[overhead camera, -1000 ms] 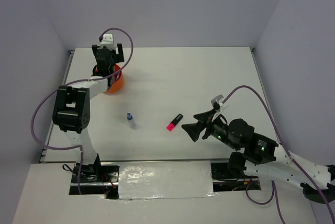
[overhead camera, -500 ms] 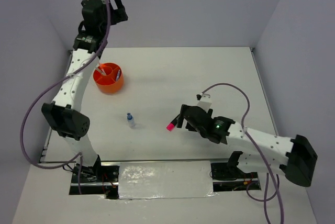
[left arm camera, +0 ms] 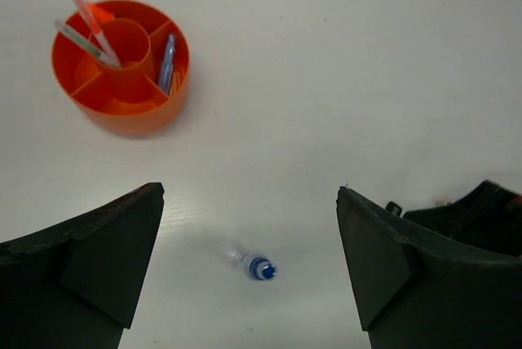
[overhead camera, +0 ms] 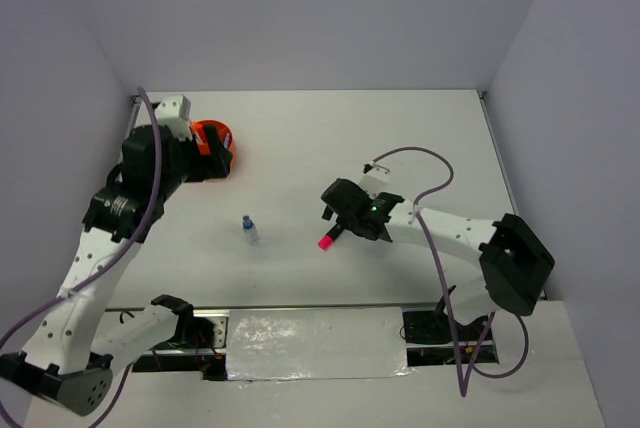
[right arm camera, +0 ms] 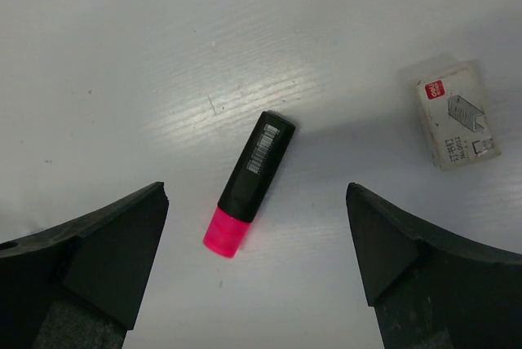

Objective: Sort the stationery into containers
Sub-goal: Pick up the pen from the center of the board.

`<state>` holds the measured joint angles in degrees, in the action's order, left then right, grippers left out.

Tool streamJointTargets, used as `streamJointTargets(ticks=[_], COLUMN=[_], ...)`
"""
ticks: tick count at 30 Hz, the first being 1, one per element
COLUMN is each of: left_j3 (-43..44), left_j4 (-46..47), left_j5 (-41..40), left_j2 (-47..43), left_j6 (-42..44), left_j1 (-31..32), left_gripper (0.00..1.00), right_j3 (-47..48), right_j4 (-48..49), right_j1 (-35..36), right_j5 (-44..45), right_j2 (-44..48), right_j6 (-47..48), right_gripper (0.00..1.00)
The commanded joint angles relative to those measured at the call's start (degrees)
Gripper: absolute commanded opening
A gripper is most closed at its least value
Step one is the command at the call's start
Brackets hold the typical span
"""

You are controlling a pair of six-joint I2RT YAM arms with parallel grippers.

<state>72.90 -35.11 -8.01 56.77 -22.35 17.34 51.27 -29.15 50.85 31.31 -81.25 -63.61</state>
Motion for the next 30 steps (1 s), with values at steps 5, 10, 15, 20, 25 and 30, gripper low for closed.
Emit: streamJointTargets(ticks=[5,10,15,20,25,30], left_j3=[-19.53,-24.30,-25.27,-25.18,-25.27,-25.27], left_j4=[6.54,7.42,8.48,7.78,7.69,7.43], left_j5=[7.57,7.57,6.43,2.65,2.30,1.25], left_j2=[-12.99,-18.61,-23.02,-24.96,-25.75,-25.92], left_j6=[2.84,2.66,2.40,1.96,1.96,2.05], left_j1=[-0.03,0.06,0.06,0.06,0.06,0.06], left_gripper=[0.99,0.99,0.99,0.99,0.99,0.99], right_j3=[6.39,4.81,5.77,4.57,1.37,3.40], right_j4=[-5.04,9.84,12.64,2.69,5.07,3.75], right_j1=[-0.49,-1.28,-1.98,-2.07,-8.37,-11.48], right_j5=[4.81,-0.61,-29.06,-36.77,-40.16,-48.27], right_j2=[-8.66,-4.99,1.35,5.14,5.50,-0.38], right_j6=[-1.52,21.11,56.95,83.15,100.59,105.88], right_gripper=[0.96,0.96,0.96,0.97,0.98,0.96])
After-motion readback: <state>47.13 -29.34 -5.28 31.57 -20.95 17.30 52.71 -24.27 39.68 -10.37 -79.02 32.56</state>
